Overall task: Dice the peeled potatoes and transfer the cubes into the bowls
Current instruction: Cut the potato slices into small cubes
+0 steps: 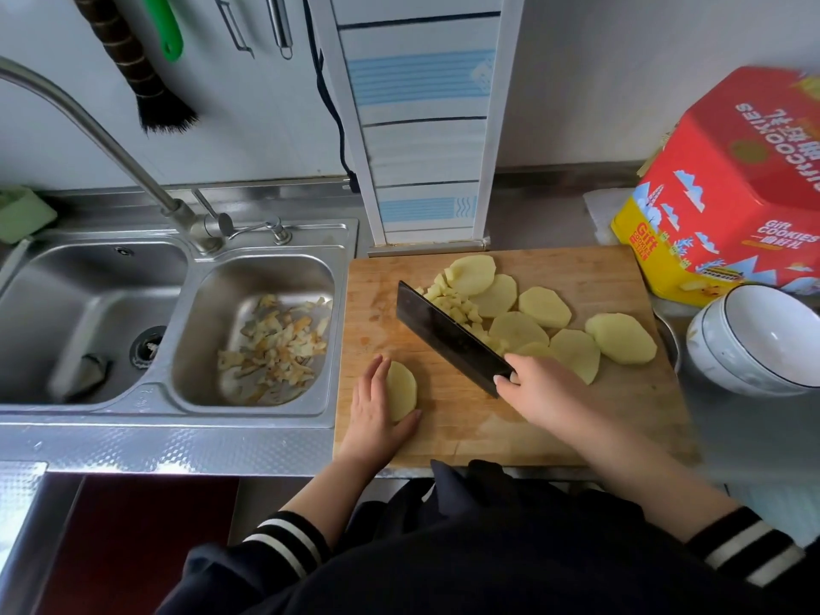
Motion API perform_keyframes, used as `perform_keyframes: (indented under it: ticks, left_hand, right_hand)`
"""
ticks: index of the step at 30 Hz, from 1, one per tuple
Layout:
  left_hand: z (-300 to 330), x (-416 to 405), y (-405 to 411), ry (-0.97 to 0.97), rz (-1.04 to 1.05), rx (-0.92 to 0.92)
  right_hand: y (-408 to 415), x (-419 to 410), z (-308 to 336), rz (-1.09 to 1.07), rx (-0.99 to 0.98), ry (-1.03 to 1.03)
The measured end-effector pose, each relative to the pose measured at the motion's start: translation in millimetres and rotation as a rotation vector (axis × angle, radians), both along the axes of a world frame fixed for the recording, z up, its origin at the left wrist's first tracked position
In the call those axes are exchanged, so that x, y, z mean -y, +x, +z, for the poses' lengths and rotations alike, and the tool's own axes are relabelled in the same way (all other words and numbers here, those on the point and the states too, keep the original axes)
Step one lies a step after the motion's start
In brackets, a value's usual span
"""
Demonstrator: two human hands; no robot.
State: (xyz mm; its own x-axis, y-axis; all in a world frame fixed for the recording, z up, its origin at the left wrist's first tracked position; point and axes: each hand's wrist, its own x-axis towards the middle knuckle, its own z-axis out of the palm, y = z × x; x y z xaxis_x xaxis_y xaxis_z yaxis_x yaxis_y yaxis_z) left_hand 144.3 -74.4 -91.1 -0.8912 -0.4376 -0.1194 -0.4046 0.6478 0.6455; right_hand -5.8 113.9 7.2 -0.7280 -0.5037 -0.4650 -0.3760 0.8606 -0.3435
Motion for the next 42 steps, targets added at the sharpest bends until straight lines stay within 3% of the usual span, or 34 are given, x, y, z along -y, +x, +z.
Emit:
perform_keyframes:
  ticks: [9,18,25,28,32,37,42]
  left_hand:
    - [5.9,-27.5,-25.2,-0.065,0.125,0.03]
    - [8.5,7.0,-7.6,-0.084,-0.094,0.119]
    - [9.9,-19.1,-5.8,-0.076,0.093,0.152]
    - [8.4,-38.9,-5.8,-0.16,0.139,0.184]
    - [4.4,-36.2,-6.6,-0.226,0.055,0.191]
    - [-4.0,-9.0,-1.5,-0.18,-0.224,-0.001]
    - [-8.2,-1.6,-1.9,-0.21,-0.238,-0.067]
  right_hand:
    - [24.7,19.5,8.7,-0.01,-0.003,-0.029]
    - [40.0,20.9,-2.5,0.018,0.091,-0.093]
    - [35.6,28.2,4.3,-0.01,0.159,-0.113]
    - [31.3,29.6,2.1,0.004,0.125,-0.114]
    - [30.2,29.1,0.2,0.047,0.082,-0.09]
    - [31.9,19.2,1.3,0.039,0.117,-0.046]
    - [31.2,14.5,-6.9,0.007,0.136,-0.012]
